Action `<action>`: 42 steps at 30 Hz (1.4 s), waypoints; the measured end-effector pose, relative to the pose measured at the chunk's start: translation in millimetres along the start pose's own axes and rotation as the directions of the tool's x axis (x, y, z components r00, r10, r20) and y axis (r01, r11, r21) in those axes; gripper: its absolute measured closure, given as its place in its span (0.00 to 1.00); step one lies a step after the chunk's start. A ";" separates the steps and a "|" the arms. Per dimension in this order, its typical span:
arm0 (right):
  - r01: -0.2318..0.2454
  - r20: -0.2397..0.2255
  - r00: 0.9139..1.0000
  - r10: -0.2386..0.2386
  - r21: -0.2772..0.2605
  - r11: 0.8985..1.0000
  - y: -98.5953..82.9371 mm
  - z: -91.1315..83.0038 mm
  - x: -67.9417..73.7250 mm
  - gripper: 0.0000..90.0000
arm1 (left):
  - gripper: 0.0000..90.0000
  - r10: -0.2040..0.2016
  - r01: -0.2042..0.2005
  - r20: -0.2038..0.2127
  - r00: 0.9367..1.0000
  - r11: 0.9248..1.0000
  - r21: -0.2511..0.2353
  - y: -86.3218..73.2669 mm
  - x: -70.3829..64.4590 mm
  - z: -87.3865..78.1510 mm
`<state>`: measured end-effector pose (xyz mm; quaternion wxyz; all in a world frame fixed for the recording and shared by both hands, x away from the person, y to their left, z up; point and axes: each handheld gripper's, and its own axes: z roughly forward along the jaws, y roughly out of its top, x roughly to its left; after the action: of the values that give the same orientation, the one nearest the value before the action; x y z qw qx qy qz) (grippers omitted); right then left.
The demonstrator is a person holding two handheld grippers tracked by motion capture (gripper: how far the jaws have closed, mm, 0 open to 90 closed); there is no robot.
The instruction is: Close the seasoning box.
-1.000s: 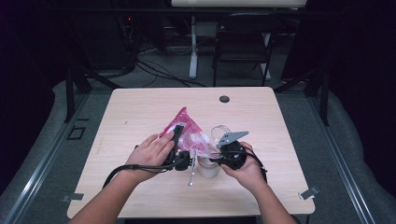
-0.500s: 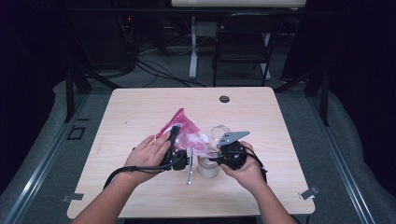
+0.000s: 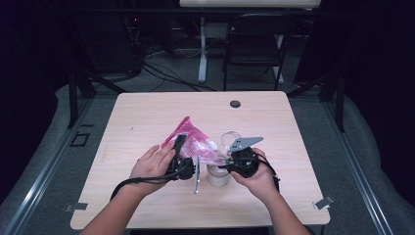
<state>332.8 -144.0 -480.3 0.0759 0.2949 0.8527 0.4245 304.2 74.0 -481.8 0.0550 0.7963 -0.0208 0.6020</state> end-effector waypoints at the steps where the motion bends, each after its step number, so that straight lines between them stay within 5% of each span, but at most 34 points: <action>1: -0.003 -0.002 1.000 0.003 -0.003 1.000 0.1 0.0 0.2 1.00 | 0.75 -0.015 0.015 0.002 1.000 1.000 0.001 -0.5 -1.0 0.2; 11: -0.006 -0.002 1.000 0.006 -0.027 1.000 3.2 0.5 2.3 1.00 | 0.78 -0.076 0.075 0.027 0.997 0.997 0.036 -5.5 -9.7 0.9; 20: 0.006 -0.006 1.000 -0.007 -0.039 0.999 7.5 1.6 3.8 1.00 | 0.79 -0.186 0.183 0.067 0.980 0.981 0.059 -11.6 -16.8 2.7; 24: 0.011 -0.009 1.000 -0.011 -0.038 0.999 8.9 2.6 5.2 1.00 | 0.79 -0.196 0.190 0.080 0.977 0.978 0.082 -13.2 -18.1 2.6; 29: 0.019 -0.010 1.000 -0.020 -0.042 0.999 10.4 3.5 6.7 1.00 | 0.80 -0.272 0.264 0.090 0.958 0.961 0.087 -16.2 -21.9 3.5; 32: 0.026 -0.003 1.000 -0.027 -0.043 0.999 11.1 4.3 8.2 1.00 | 0.80 -0.324 0.315 0.103 0.940 0.944 0.096 -17.6 -25.6 4.9; 37: 0.034 0.007 0.999 -0.034 -0.042 0.999 11.3 6.1 9.4 1.00 | 0.80 -0.370 0.358 0.126 0.920 0.928 0.105 -19.3 -29.8 7.1; 42: 0.043 0.005 0.999 -0.043 -0.039 0.998 12.3 7.1 10.2 1.00 | 0.81 -0.435 0.421 0.147 0.889 0.900 0.115 -22.4 -31.2 8.3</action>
<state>332.5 -127.7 -474.1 0.0927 0.2759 0.8502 0.4387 305.7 94.2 -515.4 0.1524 0.8308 0.1748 0.5059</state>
